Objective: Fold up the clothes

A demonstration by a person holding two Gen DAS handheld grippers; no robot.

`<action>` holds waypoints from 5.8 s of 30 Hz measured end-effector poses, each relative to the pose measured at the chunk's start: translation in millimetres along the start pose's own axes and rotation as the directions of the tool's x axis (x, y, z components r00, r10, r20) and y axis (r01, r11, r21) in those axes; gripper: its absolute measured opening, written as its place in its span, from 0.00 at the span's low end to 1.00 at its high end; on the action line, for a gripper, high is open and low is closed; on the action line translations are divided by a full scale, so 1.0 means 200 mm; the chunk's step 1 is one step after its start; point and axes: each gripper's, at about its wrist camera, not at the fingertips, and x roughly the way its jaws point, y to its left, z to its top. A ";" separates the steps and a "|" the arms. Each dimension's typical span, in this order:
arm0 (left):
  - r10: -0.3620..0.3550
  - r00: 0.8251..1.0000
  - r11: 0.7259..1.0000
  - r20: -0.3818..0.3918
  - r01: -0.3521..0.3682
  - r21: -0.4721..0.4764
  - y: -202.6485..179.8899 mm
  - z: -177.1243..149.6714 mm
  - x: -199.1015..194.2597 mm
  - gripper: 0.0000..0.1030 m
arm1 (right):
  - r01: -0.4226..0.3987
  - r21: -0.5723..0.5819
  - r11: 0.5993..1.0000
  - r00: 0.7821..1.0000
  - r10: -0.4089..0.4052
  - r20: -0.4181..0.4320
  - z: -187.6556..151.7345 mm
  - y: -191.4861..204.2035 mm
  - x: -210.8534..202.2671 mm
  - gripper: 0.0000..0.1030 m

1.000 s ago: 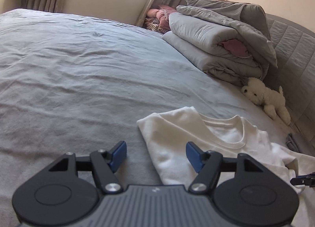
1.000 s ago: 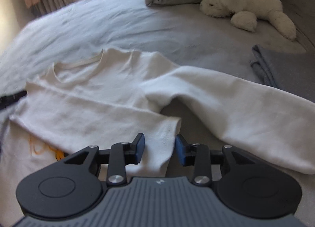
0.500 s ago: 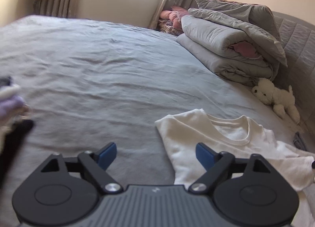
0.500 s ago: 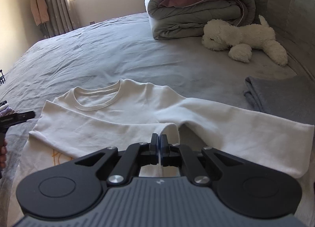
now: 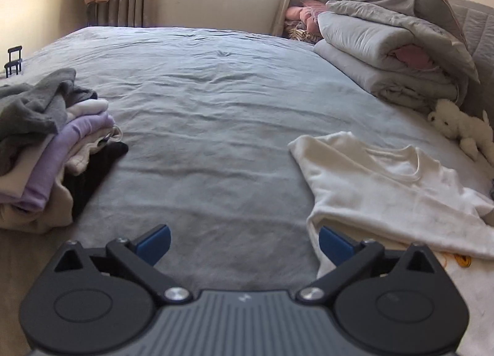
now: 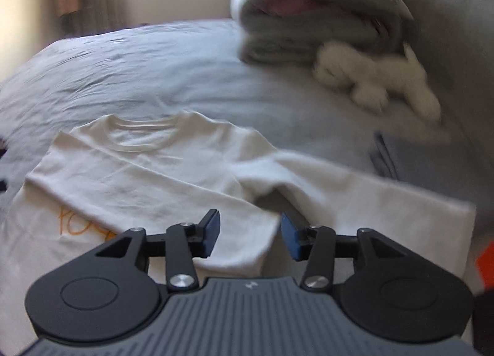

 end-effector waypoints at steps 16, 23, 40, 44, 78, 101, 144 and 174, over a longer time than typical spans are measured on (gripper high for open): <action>0.000 0.999 0.978 -0.052 0.011 0.206 -0.20 -0.11 0.08 0.99 | -0.035 -0.228 0.973 0.999 0.028 -0.033 -0.02 0.18 0.07 0.04; 0.004 1.000 0.972 -0.029 0.003 0.234 -0.21 -0.10 0.13 1.00 | -0.078 -0.207 0.975 0.996 0.085 0.023 0.03 0.18 -0.14 0.04; 0.017 1.000 0.971 -0.024 -0.011 0.239 -0.18 -0.07 0.16 1.00 | -0.126 -0.397 0.909 0.983 0.060 -0.174 -0.13 0.30 -0.04 0.06; 0.020 1.000 0.973 -0.022 -0.015 0.229 -0.17 -0.07 0.16 1.00 | -0.136 -0.379 0.915 0.983 0.076 -0.168 -0.11 0.28 -0.05 0.06; 0.034 0.999 0.984 -0.022 -0.030 0.178 -0.11 -0.04 0.17 1.00 | -0.246 -0.437 0.865 0.969 0.222 -0.105 -0.09 0.34 -0.18 0.03; 0.037 0.999 0.982 -0.027 -0.031 0.186 -0.10 -0.03 0.19 1.00 | -0.322 -0.353 0.878 0.946 0.282 -0.161 -0.11 0.24 -0.15 0.19; 0.028 0.999 0.986 -0.027 -0.023 0.166 -0.08 -0.03 0.19 1.00 | -0.401 -0.276 0.873 0.900 0.320 -0.295 -0.15 0.30 0.02 0.15; 0.013 0.999 0.989 -0.033 -0.008 0.149 -0.06 -0.02 0.20 1.00 | -0.245 -0.315 0.917 0.957 0.176 -0.232 -0.20 0.05 -0.14 0.36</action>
